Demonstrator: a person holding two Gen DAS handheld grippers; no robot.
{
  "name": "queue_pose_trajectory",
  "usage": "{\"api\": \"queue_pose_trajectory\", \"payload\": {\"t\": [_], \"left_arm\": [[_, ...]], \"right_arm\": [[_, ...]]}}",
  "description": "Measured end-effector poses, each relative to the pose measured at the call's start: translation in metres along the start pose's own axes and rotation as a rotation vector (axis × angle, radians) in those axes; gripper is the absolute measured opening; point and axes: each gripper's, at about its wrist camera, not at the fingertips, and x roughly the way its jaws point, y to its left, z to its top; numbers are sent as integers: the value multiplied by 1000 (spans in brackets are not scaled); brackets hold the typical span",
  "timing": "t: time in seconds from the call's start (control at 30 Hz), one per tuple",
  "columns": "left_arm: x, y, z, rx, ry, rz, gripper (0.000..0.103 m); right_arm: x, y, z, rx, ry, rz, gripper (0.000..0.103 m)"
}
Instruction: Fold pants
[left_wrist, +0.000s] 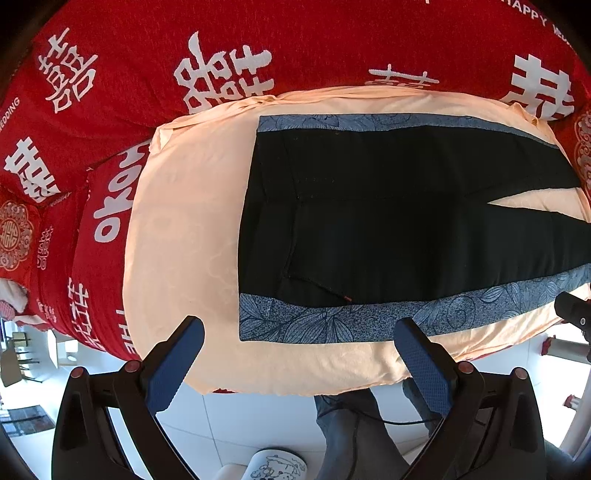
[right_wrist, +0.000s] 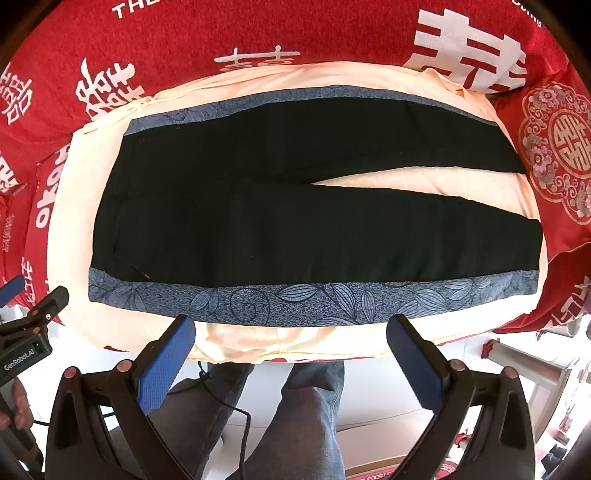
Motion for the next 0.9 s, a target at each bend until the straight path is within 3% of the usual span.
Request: {"api": "queue_pose_trajectory", "payload": {"t": [0.9], "left_arm": [[-10, -19, 7, -27, 3, 34, 103]], "right_arm": [[-1, -11, 7, -15, 6, 22, 103]]}}
